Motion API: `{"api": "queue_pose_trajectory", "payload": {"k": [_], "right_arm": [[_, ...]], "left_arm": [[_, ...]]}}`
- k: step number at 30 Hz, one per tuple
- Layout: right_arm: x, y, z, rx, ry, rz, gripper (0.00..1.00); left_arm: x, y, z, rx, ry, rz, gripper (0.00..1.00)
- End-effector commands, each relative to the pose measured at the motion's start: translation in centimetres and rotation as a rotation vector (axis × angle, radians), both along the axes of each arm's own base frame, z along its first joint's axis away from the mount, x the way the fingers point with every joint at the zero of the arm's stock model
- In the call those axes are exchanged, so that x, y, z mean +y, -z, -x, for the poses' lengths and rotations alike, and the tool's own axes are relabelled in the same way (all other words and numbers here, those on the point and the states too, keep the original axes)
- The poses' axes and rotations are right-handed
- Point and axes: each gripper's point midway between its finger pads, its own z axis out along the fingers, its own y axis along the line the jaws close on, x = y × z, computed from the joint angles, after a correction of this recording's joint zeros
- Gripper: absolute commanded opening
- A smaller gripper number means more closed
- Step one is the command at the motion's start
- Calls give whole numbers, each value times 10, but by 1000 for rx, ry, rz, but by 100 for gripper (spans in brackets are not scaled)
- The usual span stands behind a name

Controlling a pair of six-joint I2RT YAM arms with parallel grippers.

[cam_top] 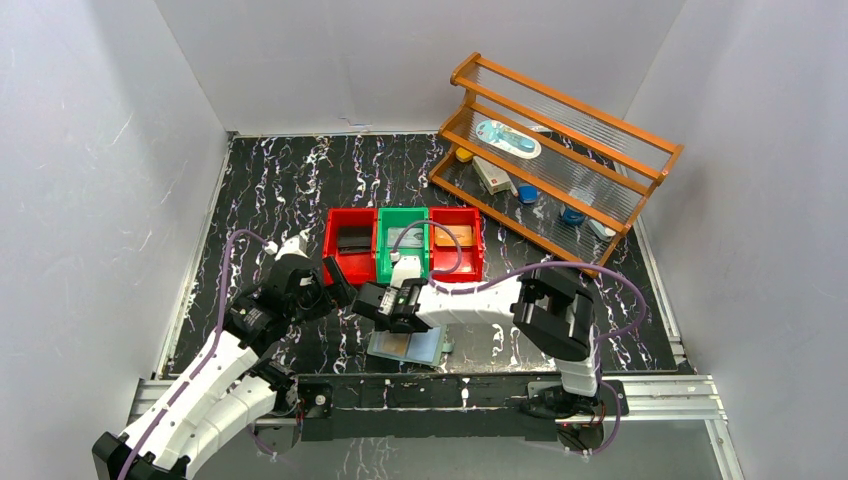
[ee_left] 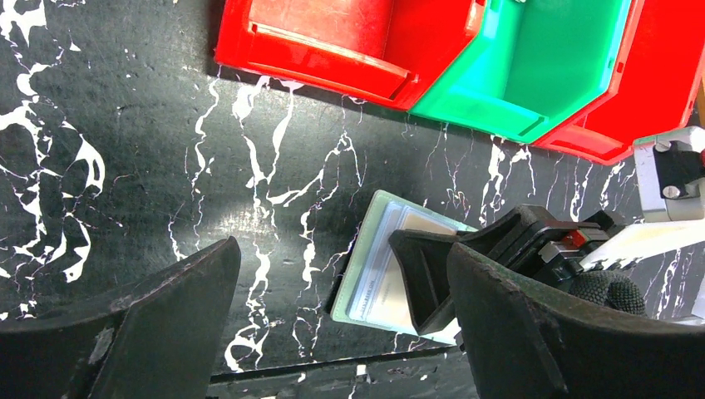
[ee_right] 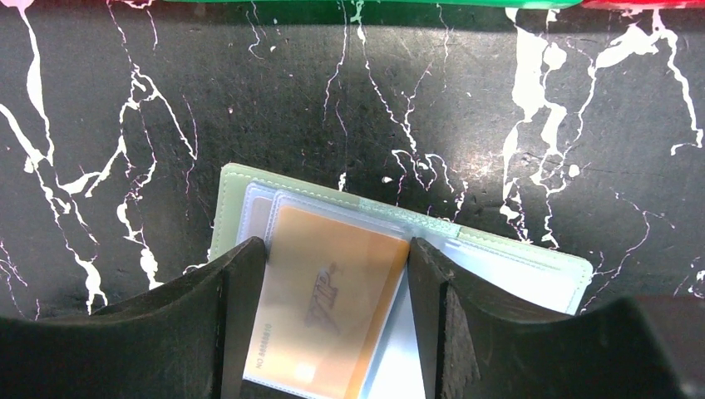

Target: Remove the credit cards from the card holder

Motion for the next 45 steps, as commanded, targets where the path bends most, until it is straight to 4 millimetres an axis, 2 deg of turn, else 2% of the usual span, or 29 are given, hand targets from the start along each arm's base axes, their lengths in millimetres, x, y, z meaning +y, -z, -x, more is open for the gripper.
{"api": "queue_pose_trajectory", "payload": {"k": [1,10,15,16,18,25,32,37,40,45], "right_arm": [[-21,24,12,31,-5,72,67],[-2,10,15,32,-53,-184,65],[-6,14,15,43,-43,-250,65],[-5,6,14,38,-42,-285,65],[-6,6,14,38,-34,-318,65],[-10,11,17,73,5,-433,65],[-16,12,17,83,25,-486,65],[-13,8,16,80,3,-465,68],[-17,10,12,75,1,-384,71],[-16,15,13,78,-25,-242,73]], "left_arm": [[3,-1,3,5,-13,3,95],[-4,4,5,30,4,29,95],[-25,9,12,61,100,108,94],[-30,12,14,72,126,124,94],[-41,16,20,98,178,169,93],[-83,26,42,174,345,398,85],[-103,32,58,230,485,508,79],[-93,43,51,229,401,447,76],[-70,44,38,177,246,353,77],[-28,34,24,83,-15,255,79]]}}
